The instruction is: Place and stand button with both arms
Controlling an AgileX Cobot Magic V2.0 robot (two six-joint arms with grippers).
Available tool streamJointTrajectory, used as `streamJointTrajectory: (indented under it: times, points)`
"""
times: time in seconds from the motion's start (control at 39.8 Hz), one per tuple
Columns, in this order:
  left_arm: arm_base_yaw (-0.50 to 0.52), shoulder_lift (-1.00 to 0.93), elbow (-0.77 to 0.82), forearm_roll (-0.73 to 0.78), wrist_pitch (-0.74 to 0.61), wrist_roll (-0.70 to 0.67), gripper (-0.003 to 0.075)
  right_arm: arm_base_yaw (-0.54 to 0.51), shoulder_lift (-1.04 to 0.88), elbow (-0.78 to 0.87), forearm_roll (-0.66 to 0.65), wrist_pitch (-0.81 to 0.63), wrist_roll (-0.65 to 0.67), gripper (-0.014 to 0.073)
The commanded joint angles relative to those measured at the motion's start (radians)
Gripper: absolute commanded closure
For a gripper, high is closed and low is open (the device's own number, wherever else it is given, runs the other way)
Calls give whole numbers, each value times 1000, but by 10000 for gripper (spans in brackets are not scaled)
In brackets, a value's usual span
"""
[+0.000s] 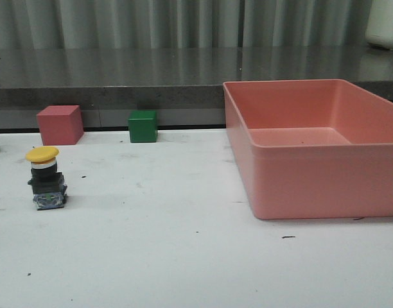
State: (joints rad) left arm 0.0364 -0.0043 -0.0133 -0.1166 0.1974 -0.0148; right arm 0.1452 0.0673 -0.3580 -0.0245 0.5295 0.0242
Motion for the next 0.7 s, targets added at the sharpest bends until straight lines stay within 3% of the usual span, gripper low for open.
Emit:
streamJointTrajectory:
  times: [0.0, 0.68]
  points:
    - [-19, -23, 19, -10, -129, -10, 740, -6, 9, -24, -12, -88, -8, 662]
    - [-29, -23, 36, -8, -121, -10, 740, -6, 9, -24, -12, -87, -8, 662]
